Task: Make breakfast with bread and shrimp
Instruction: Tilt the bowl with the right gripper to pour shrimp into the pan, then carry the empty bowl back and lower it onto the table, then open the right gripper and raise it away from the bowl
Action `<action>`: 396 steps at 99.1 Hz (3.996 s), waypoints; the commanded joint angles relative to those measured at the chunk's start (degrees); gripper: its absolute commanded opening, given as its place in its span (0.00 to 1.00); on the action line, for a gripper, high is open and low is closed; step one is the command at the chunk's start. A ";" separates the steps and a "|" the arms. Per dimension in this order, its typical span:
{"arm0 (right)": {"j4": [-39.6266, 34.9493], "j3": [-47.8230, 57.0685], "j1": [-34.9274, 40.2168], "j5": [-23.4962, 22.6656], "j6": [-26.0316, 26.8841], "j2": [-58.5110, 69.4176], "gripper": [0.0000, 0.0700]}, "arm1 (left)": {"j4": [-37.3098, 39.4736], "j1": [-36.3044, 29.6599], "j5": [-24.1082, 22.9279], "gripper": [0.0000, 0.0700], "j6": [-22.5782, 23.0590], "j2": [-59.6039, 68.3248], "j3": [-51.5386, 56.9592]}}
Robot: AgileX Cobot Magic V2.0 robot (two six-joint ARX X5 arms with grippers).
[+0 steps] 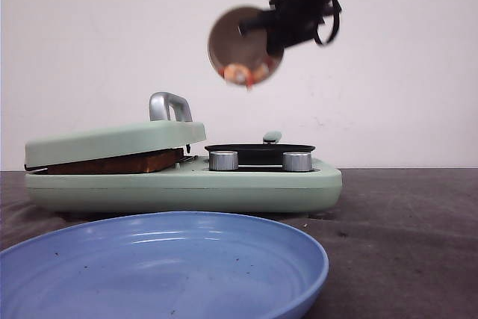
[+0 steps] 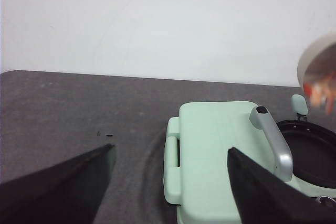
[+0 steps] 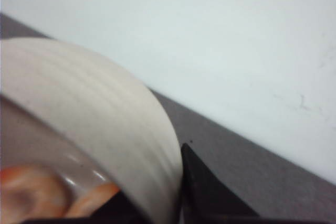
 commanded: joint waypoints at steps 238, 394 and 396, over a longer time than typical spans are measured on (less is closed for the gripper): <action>-64.26 6.86 -28.00 -28.39 19.43 9.03 0.00 | -2.08 -0.04 0.13 0.56 0.13 0.09 0.17; -66.16 8.79 -29.11 -25.46 18.05 -4.04 0.33 | -2.12 -0.04 0.17 0.56 -0.11 0.11 0.17; -66.18 8.79 -29.09 -25.55 18.05 -5.14 0.33 | -2.10 -0.04 0.17 0.56 -0.22 0.11 0.17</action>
